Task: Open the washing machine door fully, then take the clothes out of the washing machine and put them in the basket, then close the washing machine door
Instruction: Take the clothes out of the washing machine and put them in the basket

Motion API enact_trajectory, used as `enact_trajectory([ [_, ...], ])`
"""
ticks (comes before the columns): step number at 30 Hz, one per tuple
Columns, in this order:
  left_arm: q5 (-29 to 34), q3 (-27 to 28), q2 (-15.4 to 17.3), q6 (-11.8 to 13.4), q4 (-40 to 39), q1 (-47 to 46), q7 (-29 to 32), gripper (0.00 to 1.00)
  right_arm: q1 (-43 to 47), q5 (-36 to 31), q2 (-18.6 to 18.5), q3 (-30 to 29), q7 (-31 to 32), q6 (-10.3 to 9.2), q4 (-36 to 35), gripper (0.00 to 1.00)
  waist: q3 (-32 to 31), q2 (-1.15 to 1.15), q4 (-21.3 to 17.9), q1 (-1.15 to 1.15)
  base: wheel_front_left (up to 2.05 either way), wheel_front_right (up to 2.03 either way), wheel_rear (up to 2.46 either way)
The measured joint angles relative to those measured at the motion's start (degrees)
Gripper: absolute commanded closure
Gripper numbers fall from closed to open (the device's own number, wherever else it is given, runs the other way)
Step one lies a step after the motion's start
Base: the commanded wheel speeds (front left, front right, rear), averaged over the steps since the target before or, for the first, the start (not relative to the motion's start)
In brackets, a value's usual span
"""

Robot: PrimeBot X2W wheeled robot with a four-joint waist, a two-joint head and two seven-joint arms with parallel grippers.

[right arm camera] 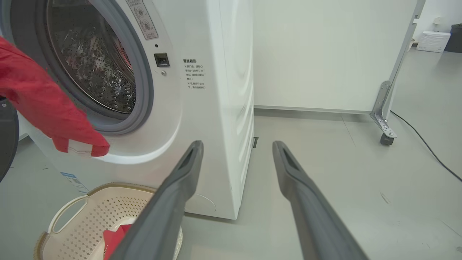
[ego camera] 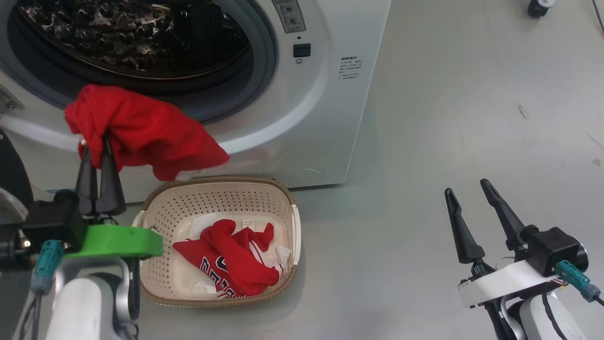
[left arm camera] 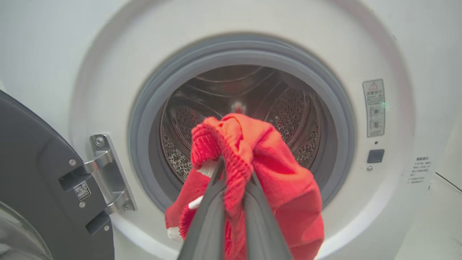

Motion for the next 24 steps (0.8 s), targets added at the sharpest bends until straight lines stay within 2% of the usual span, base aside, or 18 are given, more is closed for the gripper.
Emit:
enact_trajectory([
  [11, -2.8, -4.6, -0.1, 0.0, 4.4, 5.8, 3.0, 1.00, 0.0, -0.5, 0.0, 1.4, 0.0, 0.00, -0.9, 0.00, 0.5, 0.00, -0.2, 0.00, 0.00, 0.00, 0.00],
  [24, -8.0, -9.3, -0.1, 0.0, 18.6, 6.1, 5.4, 1.00, -0.4, -0.5, -0.5, 2.4, 0.0, 0.00, -2.8, 0.00, 4.1, 0.00, -2.3, 0.00, 0.00, 0.00, 0.00],
])
